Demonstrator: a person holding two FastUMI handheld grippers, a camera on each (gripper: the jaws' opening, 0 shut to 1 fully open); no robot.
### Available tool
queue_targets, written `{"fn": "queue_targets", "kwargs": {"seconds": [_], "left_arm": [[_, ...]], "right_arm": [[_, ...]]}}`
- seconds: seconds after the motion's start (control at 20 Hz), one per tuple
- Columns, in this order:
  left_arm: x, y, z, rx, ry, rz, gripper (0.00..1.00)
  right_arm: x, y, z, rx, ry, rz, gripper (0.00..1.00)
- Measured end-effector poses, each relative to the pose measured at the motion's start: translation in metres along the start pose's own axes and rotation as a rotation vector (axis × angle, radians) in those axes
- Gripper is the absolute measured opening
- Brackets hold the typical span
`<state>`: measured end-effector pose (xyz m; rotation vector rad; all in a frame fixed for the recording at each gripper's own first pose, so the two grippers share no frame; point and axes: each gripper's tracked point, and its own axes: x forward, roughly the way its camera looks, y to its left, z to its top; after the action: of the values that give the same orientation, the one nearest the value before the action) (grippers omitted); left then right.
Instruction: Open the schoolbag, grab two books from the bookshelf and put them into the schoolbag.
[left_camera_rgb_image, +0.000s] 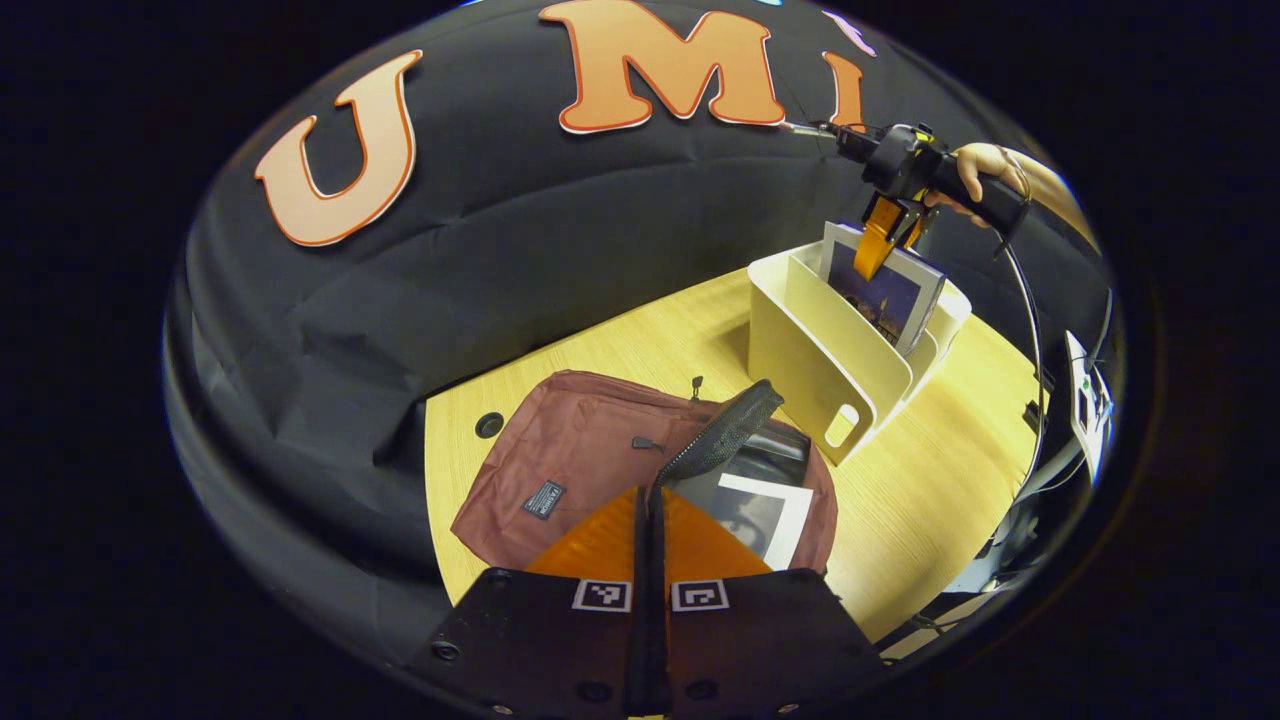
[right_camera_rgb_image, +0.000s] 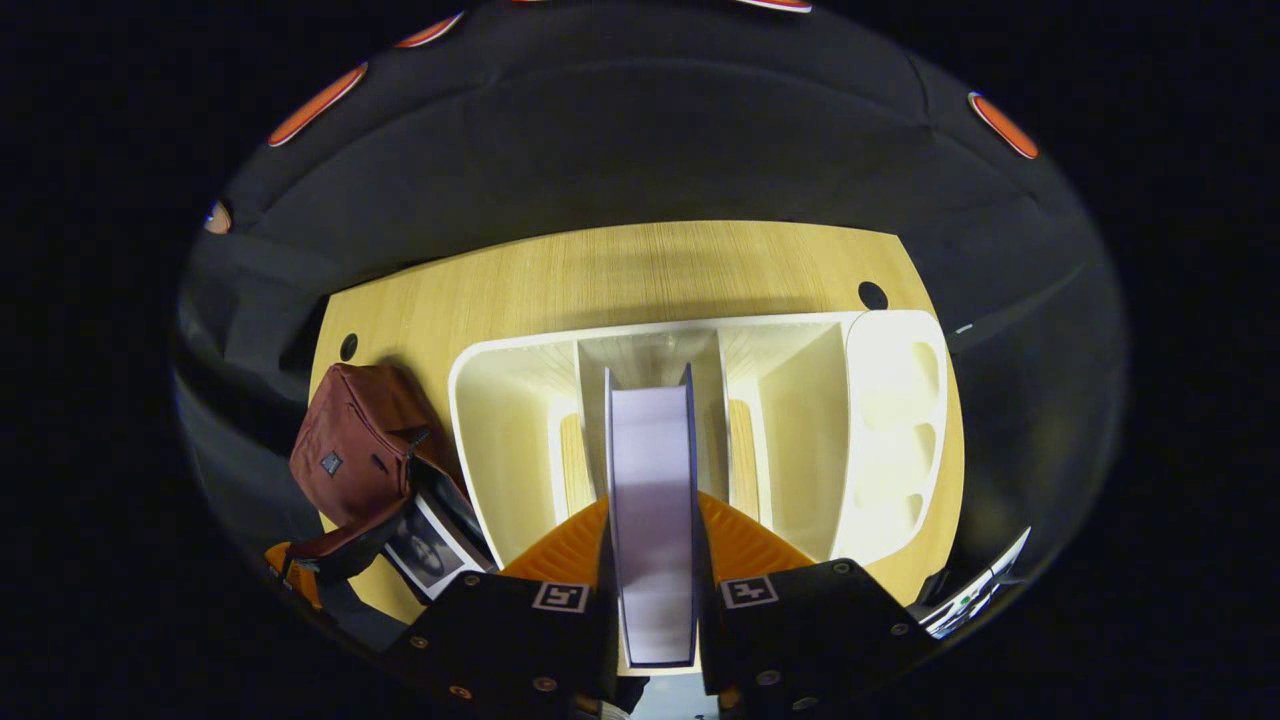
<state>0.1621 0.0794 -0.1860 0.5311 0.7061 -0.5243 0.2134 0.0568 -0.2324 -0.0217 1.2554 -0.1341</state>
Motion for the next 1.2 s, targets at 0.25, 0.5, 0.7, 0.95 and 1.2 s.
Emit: {"fn": "queue_targets", "kwargs": {"seconds": [0.25,0.5,0.7,0.95,1.2], "left_arm": [[-0.004,-0.004,0.001,0.008,-0.011,-0.011,0.01],[-0.002,-0.003,-0.005,-0.011,-0.021,-0.025,0.01],[-0.002,0.001,-0.005,-0.007,-0.026,-0.021,0.0],[-0.003,0.002,-0.003,0.008,-0.033,-0.027,0.0],[-0.006,-0.004,-0.004,0.008,-0.038,-0.043,0.01]], "right_arm": [[-0.045,-0.004,0.009,0.009,-0.071,-0.01,0.33],[-0.12,0.002,0.024,0.006,-0.187,0.004,0.33],[-0.187,0.017,0.018,0.018,-0.303,0.06,0.32],[-0.24,0.036,-0.027,0.043,-0.403,0.164,0.31],[-0.233,0.07,-0.102,0.152,-0.389,0.352,0.3]]}}
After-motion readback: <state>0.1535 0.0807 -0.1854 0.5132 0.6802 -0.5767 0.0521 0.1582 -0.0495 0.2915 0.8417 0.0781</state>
